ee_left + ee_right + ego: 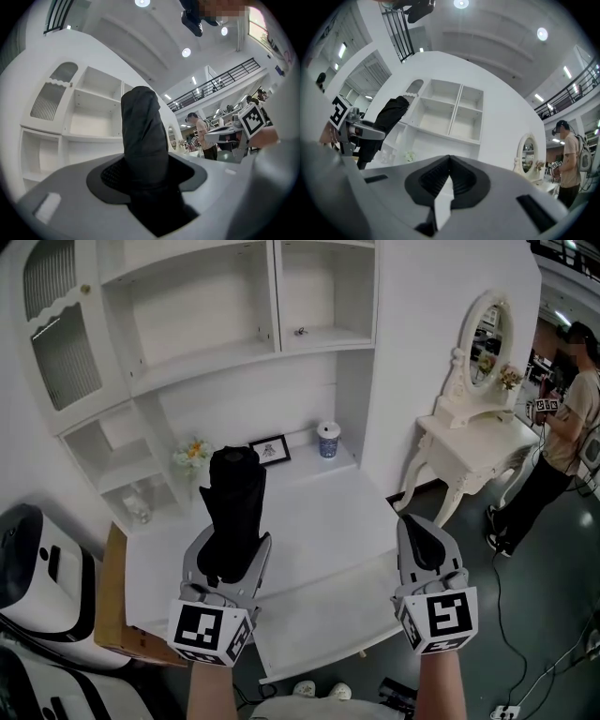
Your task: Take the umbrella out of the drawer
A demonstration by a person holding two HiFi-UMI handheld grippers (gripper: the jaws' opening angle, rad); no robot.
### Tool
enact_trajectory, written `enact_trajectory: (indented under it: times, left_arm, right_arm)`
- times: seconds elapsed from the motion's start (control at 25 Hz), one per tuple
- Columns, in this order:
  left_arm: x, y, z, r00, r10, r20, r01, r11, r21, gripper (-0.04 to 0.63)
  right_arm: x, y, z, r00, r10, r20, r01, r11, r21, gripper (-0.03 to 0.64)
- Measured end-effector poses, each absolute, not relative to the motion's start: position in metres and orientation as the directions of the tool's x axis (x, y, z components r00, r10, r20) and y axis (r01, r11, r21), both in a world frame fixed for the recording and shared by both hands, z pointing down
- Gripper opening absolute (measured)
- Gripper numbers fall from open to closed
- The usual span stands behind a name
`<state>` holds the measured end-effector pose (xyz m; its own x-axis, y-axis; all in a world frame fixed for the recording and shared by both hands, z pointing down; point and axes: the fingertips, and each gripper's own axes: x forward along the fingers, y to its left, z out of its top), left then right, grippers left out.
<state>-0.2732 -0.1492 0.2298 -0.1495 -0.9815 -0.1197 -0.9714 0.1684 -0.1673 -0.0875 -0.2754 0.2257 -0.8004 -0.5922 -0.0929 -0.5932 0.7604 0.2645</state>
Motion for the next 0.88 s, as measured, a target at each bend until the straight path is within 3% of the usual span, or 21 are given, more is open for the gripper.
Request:
enact_trajectory:
  times: [0.44,0.88]
  left_arm:
    - [-0.297,-0.131,0.200,-0.218,-0.952,-0.216,-0.949,0.258,-0.181,0.261]
    - [-0.306,-0.125,0.195,-0.238,-0.943,-0.233,-0.944,0.281,-0.171,0.261]
  right_arm:
    - [-0.103,-0.265,0.195,-0.808,-0.563,-0.172,-0.588,0.755,0.290,0.008]
    - [-0.109,-0.261,0.195,-0.817,-0.555,-0.158,-0.575,0.764,0.293,0.008]
